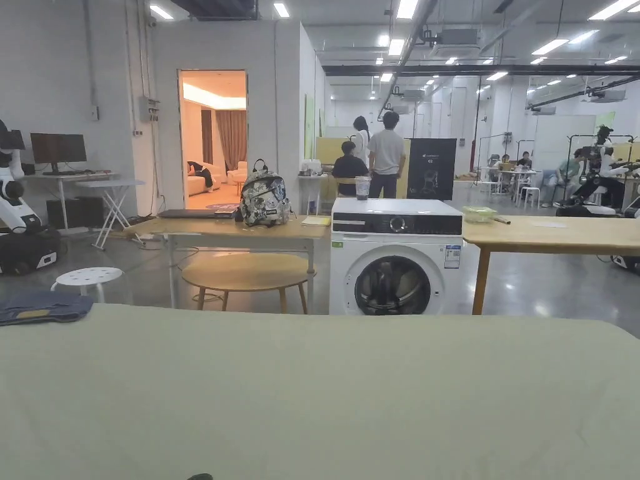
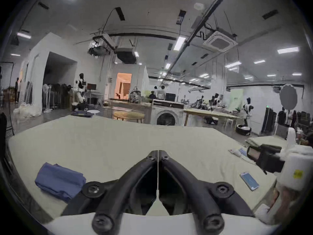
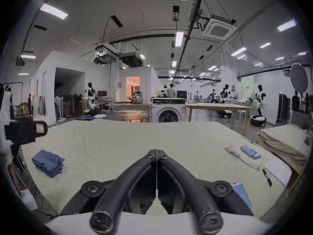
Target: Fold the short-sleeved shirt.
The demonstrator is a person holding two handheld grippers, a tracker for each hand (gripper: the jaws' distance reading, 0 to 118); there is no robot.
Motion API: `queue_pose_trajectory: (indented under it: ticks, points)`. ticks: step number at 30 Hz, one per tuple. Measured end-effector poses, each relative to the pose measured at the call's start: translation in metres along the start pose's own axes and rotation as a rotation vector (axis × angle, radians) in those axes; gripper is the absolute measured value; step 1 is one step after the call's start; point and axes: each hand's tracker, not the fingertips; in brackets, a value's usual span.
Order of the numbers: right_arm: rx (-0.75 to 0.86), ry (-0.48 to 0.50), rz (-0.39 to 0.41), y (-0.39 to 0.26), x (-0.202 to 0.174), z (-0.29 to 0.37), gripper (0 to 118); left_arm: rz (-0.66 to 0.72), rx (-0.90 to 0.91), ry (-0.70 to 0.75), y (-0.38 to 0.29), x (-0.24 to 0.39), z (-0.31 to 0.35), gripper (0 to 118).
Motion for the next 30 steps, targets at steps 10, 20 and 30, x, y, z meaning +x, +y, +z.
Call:
queue_pose_trajectory:
  ticks: [10, 20, 30]
  points:
    - [0.014, 0.016, -0.015, -0.004, 0.009, 0.003, 103, -0.039, -0.015, -0.006, -0.007, 0.011, -0.006, 90]
    - [-0.029, 0.027, -0.059, -0.008, 0.003, -0.009, 108, -0.053, -0.030, 0.055, -0.009, 0.002, -0.007, 94]
    - [-0.035, 0.026, -0.126, -0.001, 0.001, -0.010, 108, -0.020, -0.021, 0.052, -0.008, -0.001, -0.006, 94]
